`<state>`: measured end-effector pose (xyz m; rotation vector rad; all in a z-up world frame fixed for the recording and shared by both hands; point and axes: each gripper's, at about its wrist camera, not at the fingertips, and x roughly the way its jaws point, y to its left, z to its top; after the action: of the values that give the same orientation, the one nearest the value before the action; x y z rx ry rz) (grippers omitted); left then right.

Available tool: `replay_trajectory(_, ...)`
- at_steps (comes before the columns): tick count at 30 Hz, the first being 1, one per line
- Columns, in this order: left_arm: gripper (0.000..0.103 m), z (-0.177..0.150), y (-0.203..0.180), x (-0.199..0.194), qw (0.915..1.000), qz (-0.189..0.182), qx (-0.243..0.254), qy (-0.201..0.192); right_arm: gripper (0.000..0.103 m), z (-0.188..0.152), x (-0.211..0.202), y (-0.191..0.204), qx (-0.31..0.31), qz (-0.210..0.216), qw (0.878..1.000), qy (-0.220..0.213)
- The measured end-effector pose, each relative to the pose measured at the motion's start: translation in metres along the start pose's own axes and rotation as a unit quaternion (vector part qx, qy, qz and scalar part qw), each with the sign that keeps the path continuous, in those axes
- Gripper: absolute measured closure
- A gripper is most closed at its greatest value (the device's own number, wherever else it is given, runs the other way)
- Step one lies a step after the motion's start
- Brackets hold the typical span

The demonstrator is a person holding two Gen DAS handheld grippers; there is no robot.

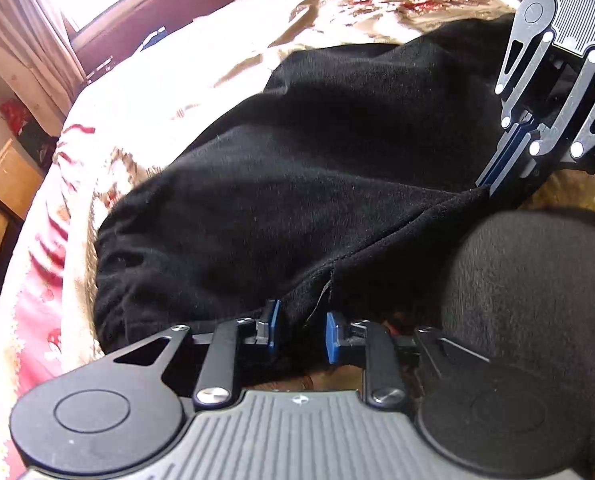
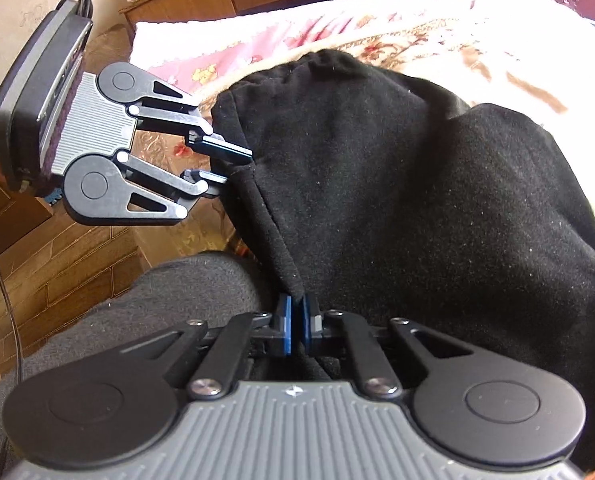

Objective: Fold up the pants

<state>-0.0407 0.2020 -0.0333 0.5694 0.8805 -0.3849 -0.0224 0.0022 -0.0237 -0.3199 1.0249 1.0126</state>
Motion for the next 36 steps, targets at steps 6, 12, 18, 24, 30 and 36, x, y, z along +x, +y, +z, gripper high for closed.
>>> replay_trajectory(6,0.063,0.002,0.009,-0.012,0.9997,0.010,-0.020,0.008,0.090,0.006,-0.012,-0.015,0.026,0.028,0.999,0.005)
replay_trajectory(12,0.061,0.024,0.019,-0.047,0.9985,0.033,-0.044,-0.009,0.081,0.000,-0.076,-0.050,0.068,0.052,0.993,-0.079)
replay_trajectory(18,0.057,0.084,-0.002,-0.038,0.9922,-0.038,-0.079,-0.089,0.073,0.002,-0.097,-0.156,0.153,-0.007,0.977,-0.151)
replay_trajectory(24,0.057,0.140,-0.064,0.013,0.9791,-0.165,-0.047,-0.110,0.073,-0.027,-0.083,-0.244,0.251,-0.008,0.958,-0.140)
replay_trajectory(30,0.057,0.146,-0.116,0.044,0.9662,-0.256,-0.016,-0.020,0.072,-0.064,-0.085,-0.277,0.303,0.105,0.940,-0.118)
replay_trajectory(36,0.056,0.150,-0.123,0.054,0.9673,-0.253,-0.007,0.014,0.062,-0.058,-0.091,-0.256,0.234,0.186,0.948,-0.109)
